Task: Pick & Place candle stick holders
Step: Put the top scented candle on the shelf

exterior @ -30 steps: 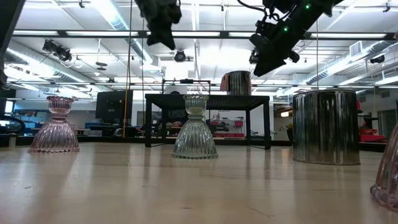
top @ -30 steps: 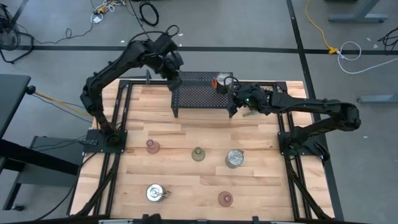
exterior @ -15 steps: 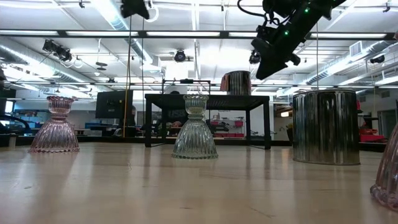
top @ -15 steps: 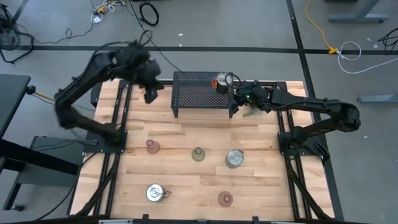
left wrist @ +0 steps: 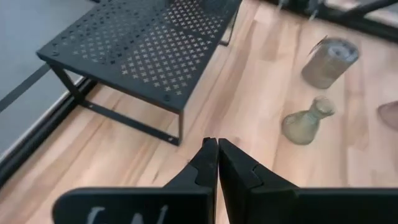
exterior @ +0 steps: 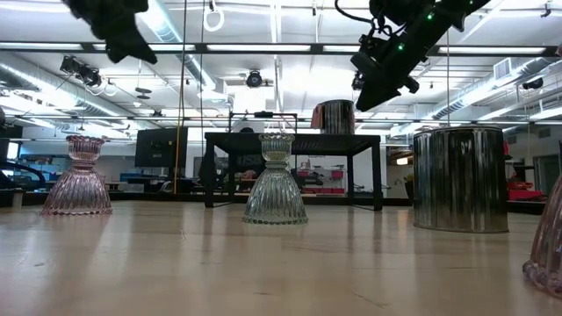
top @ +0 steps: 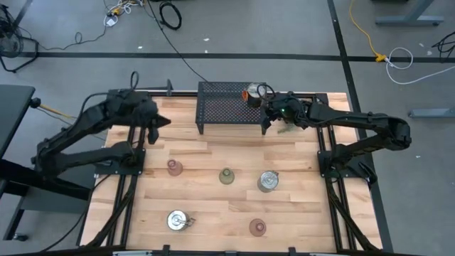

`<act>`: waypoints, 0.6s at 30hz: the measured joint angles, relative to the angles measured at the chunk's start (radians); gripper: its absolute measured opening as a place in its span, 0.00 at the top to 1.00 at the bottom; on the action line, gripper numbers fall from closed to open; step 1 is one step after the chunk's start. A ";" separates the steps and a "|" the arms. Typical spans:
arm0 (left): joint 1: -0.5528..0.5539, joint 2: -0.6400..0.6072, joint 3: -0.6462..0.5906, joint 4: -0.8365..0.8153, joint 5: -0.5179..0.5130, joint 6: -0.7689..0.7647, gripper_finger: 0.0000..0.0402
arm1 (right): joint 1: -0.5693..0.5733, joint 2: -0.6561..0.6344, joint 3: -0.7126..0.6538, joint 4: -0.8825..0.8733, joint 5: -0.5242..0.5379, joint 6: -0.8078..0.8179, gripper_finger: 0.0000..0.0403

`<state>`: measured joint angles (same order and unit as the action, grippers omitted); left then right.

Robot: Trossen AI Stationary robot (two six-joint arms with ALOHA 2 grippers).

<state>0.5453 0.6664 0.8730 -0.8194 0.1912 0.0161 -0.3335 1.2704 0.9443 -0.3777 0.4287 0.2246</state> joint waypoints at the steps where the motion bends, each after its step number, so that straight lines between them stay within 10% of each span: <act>1: 0.000 -0.026 -0.024 0.016 0.016 -0.010 0.96 | -0.002 0.000 -0.017 0.031 0.000 -0.003 0.80; 18: -0.022 -0.198 -0.243 0.152 0.135 -0.092 0.96 | -0.077 0.000 -0.098 0.292 -0.029 -0.046 0.80</act>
<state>0.5237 0.4684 0.6303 -0.6669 0.3264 -0.0756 -0.4100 1.2705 0.8463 -0.0853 0.3996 0.1789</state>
